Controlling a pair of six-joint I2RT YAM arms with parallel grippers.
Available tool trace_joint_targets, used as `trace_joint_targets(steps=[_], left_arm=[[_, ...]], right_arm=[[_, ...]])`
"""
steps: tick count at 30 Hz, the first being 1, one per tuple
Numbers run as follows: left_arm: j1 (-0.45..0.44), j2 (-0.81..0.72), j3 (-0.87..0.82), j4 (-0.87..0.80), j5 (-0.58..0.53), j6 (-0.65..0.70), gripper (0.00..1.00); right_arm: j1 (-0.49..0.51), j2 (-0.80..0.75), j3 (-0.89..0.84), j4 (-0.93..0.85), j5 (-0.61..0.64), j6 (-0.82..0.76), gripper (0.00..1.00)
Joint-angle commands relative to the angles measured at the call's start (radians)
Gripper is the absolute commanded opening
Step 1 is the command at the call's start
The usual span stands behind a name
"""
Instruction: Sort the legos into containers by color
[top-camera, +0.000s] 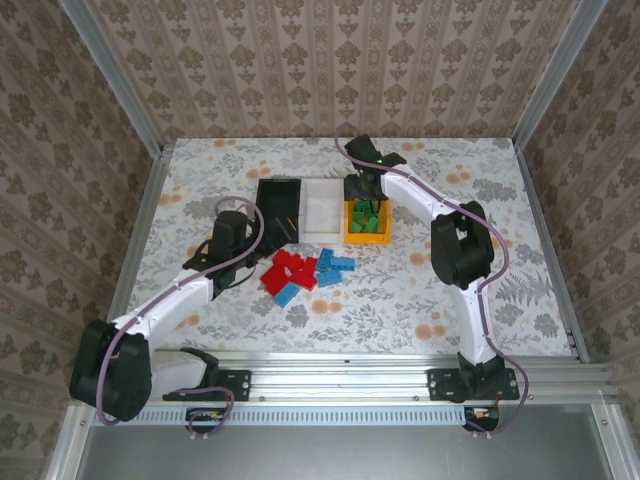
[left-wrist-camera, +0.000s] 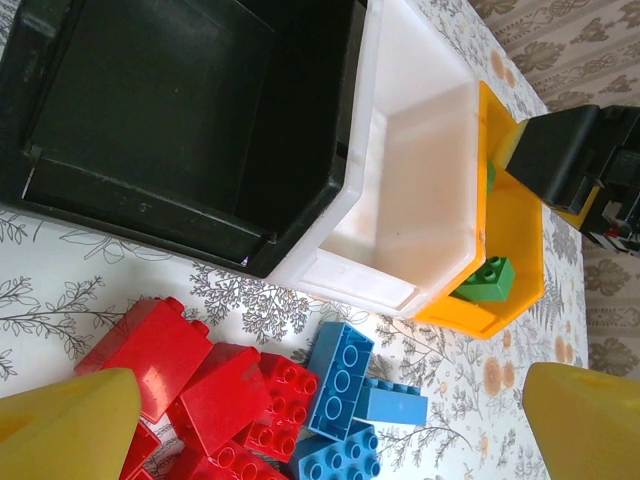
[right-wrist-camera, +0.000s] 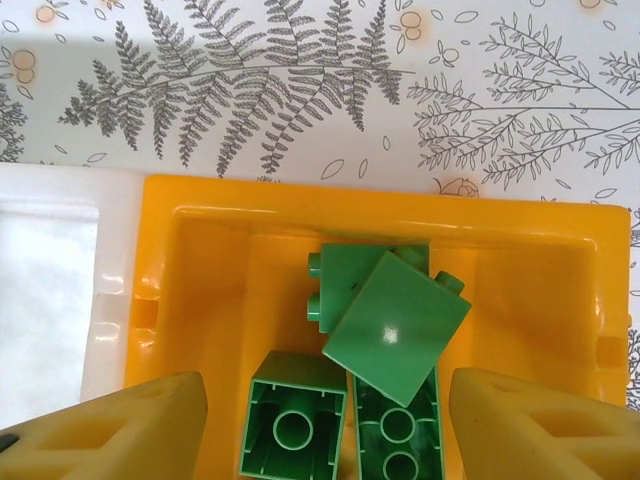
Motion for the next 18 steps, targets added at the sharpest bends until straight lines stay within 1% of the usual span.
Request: trace_joint_targets(steps=[1, 3, 5, 8, 10, 14, 16, 18], left_arm=[[-0.005, -0.04, 0.025, -0.055, -0.02, 0.053, 1.0], [-0.004, -0.074, 0.007, -0.097, -0.052, 0.067, 1.0], [0.02, -0.116, -0.033, -0.116, -0.065, 0.067, 0.99], [0.063, -0.192, -0.11, -0.12, -0.064, 0.044, 0.99], [0.08, -0.242, -0.158, -0.119, -0.061, 0.025, 0.99], [0.091, -0.32, -0.212, -0.154, -0.056, 0.018, 1.0], [0.096, -0.352, -0.224, -0.172, -0.058, 0.018, 1.0], [0.101, -0.376, -0.231, -0.184, -0.059, 0.018, 1.0]], right_arm=[[0.046, -0.139, -0.064, -0.002, 0.034, -0.016, 0.65], [0.099, -0.222, -0.137, 0.015, 0.074, -0.016, 0.61], [0.172, -0.325, -0.242, 0.047, 0.11, 0.001, 0.57], [0.26, -0.417, -0.368, 0.069, 0.157, 0.05, 0.5], [0.324, -0.453, -0.448, 0.088, 0.162, 0.083, 0.48], [0.427, -0.44, -0.545, 0.11, 0.148, 0.133, 0.48], [0.442, -0.409, -0.564, 0.111, 0.164, 0.132, 0.48], [0.44, -0.385, -0.576, 0.119, 0.204, 0.098, 0.49]])
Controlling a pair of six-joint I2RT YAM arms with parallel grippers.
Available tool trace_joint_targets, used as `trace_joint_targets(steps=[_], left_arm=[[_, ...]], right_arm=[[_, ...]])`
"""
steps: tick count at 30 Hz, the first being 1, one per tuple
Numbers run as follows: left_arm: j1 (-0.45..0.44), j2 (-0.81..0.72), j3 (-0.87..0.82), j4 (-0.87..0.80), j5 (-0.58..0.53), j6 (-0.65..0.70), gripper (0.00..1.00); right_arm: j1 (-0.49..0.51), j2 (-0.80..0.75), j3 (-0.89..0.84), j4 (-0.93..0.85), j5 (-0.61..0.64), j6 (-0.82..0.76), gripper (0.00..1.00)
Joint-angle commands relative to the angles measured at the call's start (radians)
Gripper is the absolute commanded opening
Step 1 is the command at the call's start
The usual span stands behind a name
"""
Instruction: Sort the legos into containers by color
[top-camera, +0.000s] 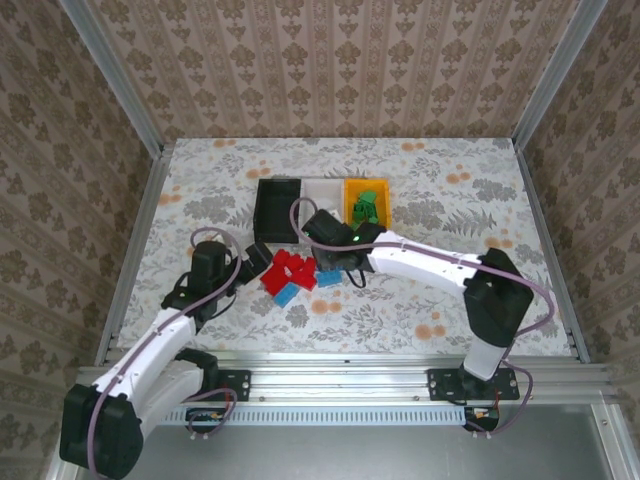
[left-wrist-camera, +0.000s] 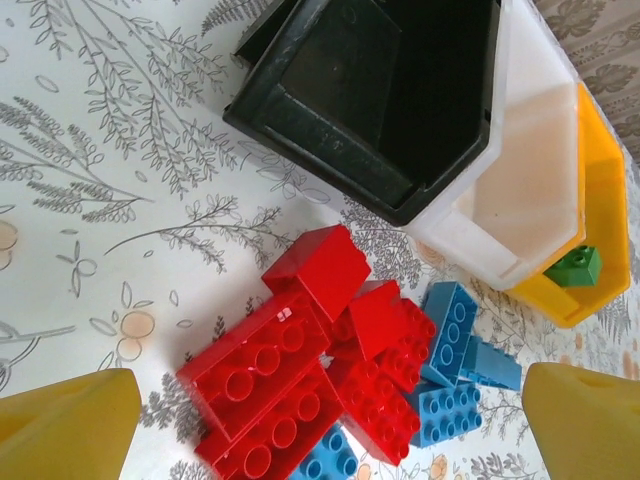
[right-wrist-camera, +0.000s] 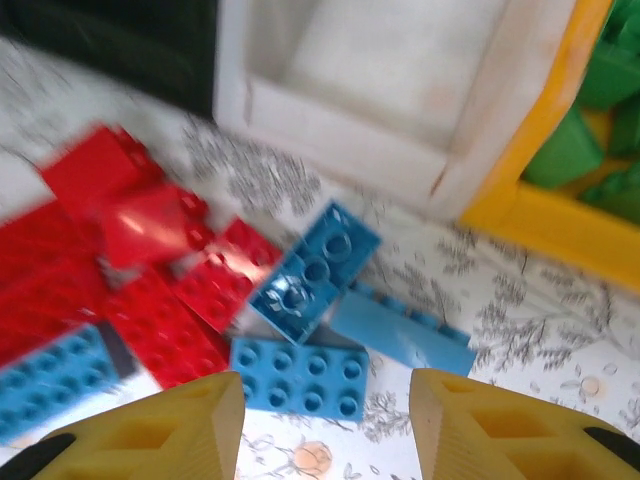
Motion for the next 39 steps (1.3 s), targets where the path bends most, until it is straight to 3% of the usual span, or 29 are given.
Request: trace_joint_targets(steps=[1, 4, 8, 16, 24, 30, 39], left_arm=[[0.011, -0.045, -0.008, -0.035, -0.01, -0.006, 1.0], [0.013, -0.062, 0.002, -0.056, -0.009, 0.003, 1.0], [0.013, -0.061, 0.012, -0.058, -0.004, 0.005, 1.0], [0.015, -0.053, 0.022, -0.06, 0.001, 0.008, 1.0], [0.015, -0.028, 0.029, -0.044, 0.016, -0.001, 1.0], [0.016, -0.039, 0.025, -0.055, 0.009, 0.002, 1.0], [0.016, -0.041, 0.025, -0.054, 0.008, 0.003, 1.0]], right_arm=[[-0.008, 0.042, -0.028, 0.017, 0.099, -0.03, 0.5], [-0.019, 0.059, -0.026, 0.027, 0.161, -0.132, 0.56], [-0.08, 0.103, -0.011, 0.007, -0.002, -0.234, 0.59], [-0.11, 0.074, -0.062, 0.031, -0.152, -0.35, 0.62], [-0.126, 0.106, -0.063, 0.104, -0.165, -0.402, 0.63], [-0.13, 0.143, -0.063, 0.12, -0.113, -0.427, 0.61], [-0.129, 0.144, -0.105, 0.141, -0.14, -0.395, 0.46]])
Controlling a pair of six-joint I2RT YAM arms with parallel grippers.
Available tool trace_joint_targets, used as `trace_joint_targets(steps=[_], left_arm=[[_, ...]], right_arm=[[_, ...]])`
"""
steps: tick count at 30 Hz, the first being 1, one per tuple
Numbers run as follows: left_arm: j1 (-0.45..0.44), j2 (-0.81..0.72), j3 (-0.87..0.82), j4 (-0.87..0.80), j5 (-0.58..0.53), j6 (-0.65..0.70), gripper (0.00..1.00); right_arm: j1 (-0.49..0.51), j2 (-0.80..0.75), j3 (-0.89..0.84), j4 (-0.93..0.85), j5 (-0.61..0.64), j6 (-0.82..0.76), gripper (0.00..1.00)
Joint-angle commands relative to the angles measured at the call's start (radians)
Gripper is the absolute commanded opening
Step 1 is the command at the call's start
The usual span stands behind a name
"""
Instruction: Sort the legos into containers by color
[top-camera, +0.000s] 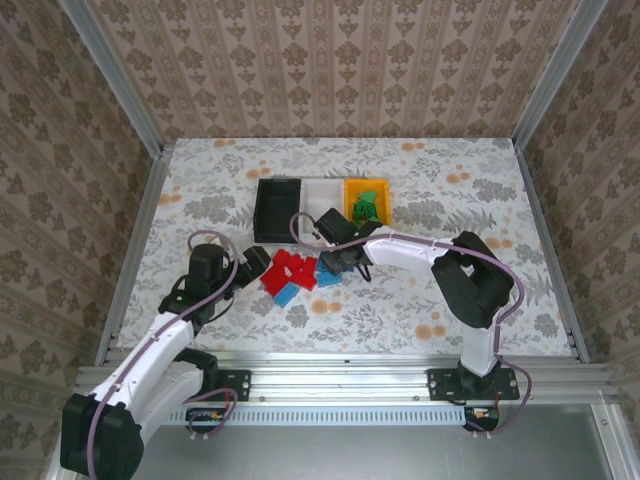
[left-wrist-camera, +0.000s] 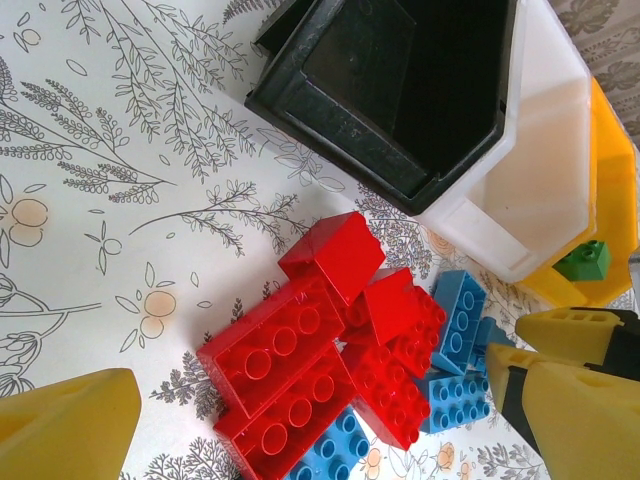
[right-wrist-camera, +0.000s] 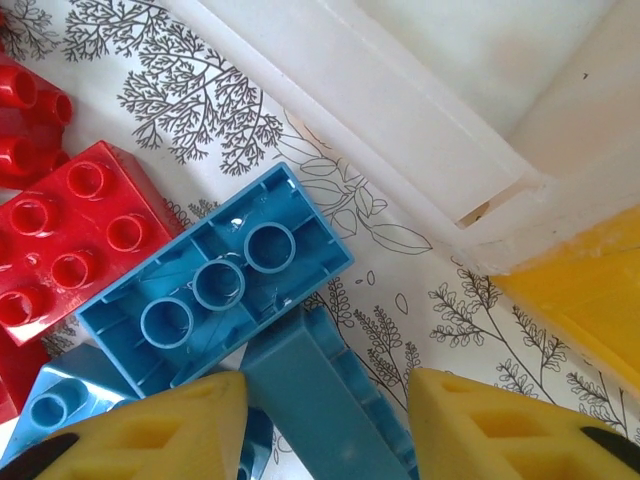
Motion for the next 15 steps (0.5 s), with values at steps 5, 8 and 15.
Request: trace_joint_targets(steps=[5, 8, 15], left_arm=[[0.008, -0.01, 0.023, 0.0, 0.001, 0.003, 1.0], [0.008, -0.009, 0.018, 0.004, 0.004, 0.002, 1.0], [0.008, -0.011, 0.013, 0.012, 0.011, -0.005, 1.0]], right_arm=[[0.003, -0.013, -0.081, -0.013, -0.033, 0.029, 0.48], [-0.004, -0.049, -0.121, 0.005, -0.075, 0.049, 0.52], [-0.007, -0.062, -0.129, -0.002, -0.046, 0.074, 0.44]])
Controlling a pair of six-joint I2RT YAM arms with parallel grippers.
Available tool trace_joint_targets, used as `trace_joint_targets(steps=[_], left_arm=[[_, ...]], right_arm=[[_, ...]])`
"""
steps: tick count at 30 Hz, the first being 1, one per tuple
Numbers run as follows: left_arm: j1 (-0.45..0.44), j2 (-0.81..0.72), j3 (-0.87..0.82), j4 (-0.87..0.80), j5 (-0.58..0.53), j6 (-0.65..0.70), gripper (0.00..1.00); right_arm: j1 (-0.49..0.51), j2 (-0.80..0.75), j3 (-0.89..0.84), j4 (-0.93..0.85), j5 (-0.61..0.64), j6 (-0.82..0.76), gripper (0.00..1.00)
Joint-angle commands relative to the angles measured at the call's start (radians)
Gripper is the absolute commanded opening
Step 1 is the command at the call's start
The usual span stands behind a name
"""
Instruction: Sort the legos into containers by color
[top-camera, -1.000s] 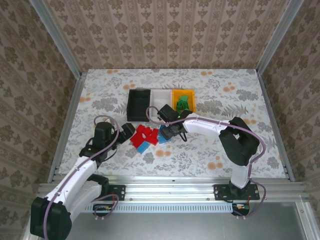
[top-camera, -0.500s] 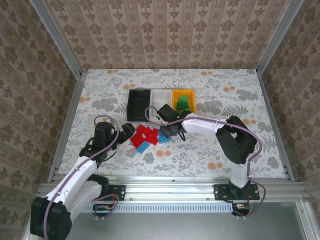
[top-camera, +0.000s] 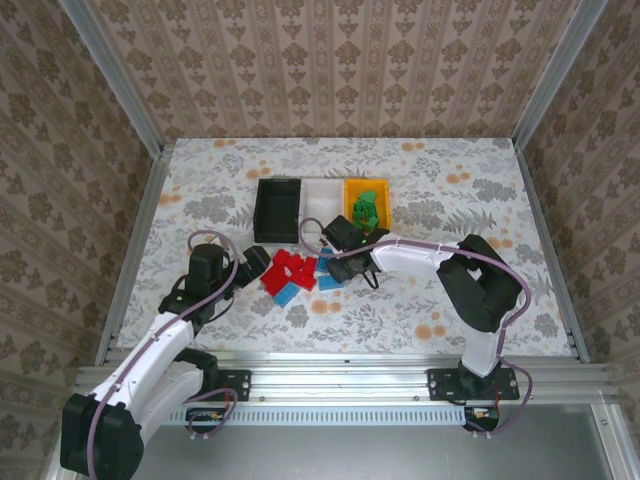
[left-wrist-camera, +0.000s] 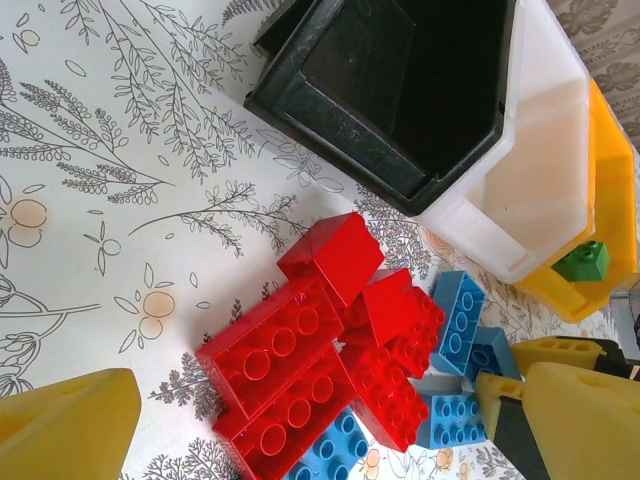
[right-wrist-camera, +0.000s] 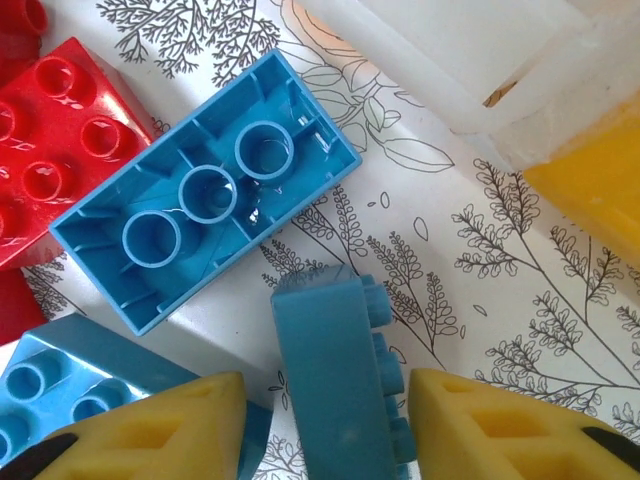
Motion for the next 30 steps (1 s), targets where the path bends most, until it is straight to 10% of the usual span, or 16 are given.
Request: trace_joint_targets(steps=[1, 30], left_arm=[[0.008, -0.014, 0.013, 0.009, 0.012, -0.004, 1.0], [0.008, -0.033, 0.007, 0.024, 0.017, -0.013, 1.0]], right_arm=[[-0.005, -0.008, -0.02, -0.045, 0.003, 0.027, 0.42], [0.018, -0.195, -0.013, -0.058, 0.018, 0.106, 0.32]])
